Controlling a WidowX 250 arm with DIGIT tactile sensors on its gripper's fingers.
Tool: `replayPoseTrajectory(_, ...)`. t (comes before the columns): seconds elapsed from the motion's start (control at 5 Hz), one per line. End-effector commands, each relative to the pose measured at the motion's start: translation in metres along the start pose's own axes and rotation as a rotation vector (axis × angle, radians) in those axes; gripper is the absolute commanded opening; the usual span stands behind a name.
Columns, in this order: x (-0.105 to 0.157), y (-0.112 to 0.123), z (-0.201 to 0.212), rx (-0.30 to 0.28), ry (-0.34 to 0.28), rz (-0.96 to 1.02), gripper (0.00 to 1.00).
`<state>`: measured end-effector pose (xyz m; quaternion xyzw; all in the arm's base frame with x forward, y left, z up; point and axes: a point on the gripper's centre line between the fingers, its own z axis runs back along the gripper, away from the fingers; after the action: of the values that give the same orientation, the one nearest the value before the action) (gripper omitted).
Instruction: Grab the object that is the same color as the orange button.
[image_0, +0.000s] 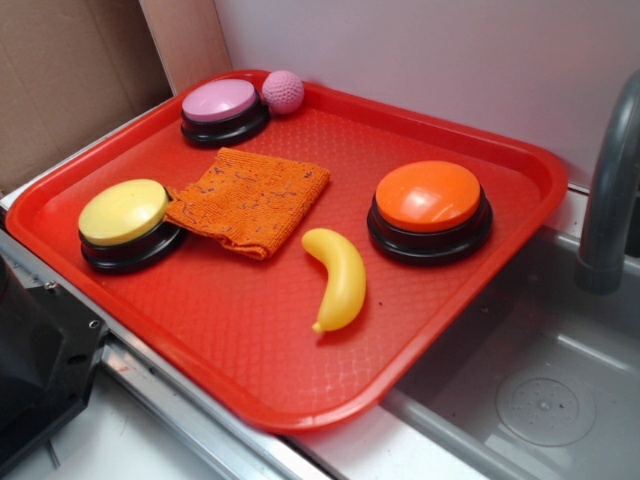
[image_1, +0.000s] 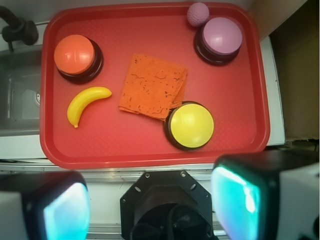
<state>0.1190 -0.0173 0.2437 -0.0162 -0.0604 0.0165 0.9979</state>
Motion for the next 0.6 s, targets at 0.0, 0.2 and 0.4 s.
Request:
replayPoseTrajectory(0.0, 0.000, 0.000, 0.000, 0.000, 0.000, 0.000, 1.00)
replayPoseTrajectory(0.2, 0.014, 0.006, -0.018, -0.013, 0.023, -0.009, 1.00)
replayPoseTrajectory(0.4, 0.035, 0.019, -0.047, 0.006, 0.009, 0.001, 1.00)
